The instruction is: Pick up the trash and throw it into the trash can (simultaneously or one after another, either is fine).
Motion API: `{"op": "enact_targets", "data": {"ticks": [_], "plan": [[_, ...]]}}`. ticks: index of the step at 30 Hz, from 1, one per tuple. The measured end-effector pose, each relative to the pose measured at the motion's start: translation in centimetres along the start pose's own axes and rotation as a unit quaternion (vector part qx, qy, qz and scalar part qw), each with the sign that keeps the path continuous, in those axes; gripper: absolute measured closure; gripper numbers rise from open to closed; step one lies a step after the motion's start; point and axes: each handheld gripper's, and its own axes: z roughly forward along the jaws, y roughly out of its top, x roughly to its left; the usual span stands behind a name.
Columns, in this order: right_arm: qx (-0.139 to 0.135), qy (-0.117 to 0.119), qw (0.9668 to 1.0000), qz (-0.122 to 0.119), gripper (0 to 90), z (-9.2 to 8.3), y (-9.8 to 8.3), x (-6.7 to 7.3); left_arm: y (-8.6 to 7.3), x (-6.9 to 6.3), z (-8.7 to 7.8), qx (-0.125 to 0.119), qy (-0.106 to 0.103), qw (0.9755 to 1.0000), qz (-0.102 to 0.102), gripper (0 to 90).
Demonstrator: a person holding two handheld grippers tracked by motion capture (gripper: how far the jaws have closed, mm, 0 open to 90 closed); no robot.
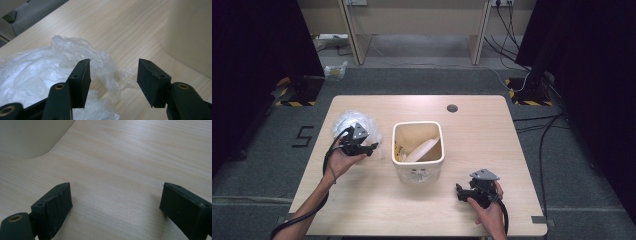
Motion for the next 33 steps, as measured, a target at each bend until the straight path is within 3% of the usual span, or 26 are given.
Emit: {"op": "enact_targets", "data": {"ticks": [10,15,23,28,30,31,32,33], "plan": [[0.000,0.000,1.0000,-0.002,10.6,0.0,0.0,0.0,-0.5,-0.5,2.2,0.031,-0.009,0.9994,-0.013,52.9],[0.000,0.000,1.0000,-0.002,10.6,0.0,0.0,0.0,-0.7,-0.6,3.6,0.053,-0.001,0.9985,-0.011,55.7],[0.000,0.000,1.0000,0.000,10.6,0.0,0.0,0.0,0.0,-0.3,5.0,0.051,0.007,0.9976,-0.047,44.3],[0.000,0.000,1.0000,-0.002,10.6,0.0,0.0,0.0,0.8,0.4,5.8,0.051,0.014,0.9962,-0.069,43.9],[0.000,0.000,1.0000,-0.002,10.6,0.0,0.0,0.0,1.0,0.5,6.3,0.058,0.014,0.9960,-0.066,46.8],[0.000,0.000,1.0000,0.000,10.6,0.0,0.0,0.0,1.0,0.5,6.6,0.064,0.016,0.9960,-0.060,50.1],[0.000,0.000,1.0000,-0.002,10.6,0.0,0.0,0.0,0.9,0.5,7.0,0.070,0.018,0.9959,-0.054,60.3],[0.000,0.000,1.0000,-0.002,10.6,0.0,0.0,0.0,0.9,0.5,7.2,0.075,0.019,0.9958,-0.050,60.3]]}}
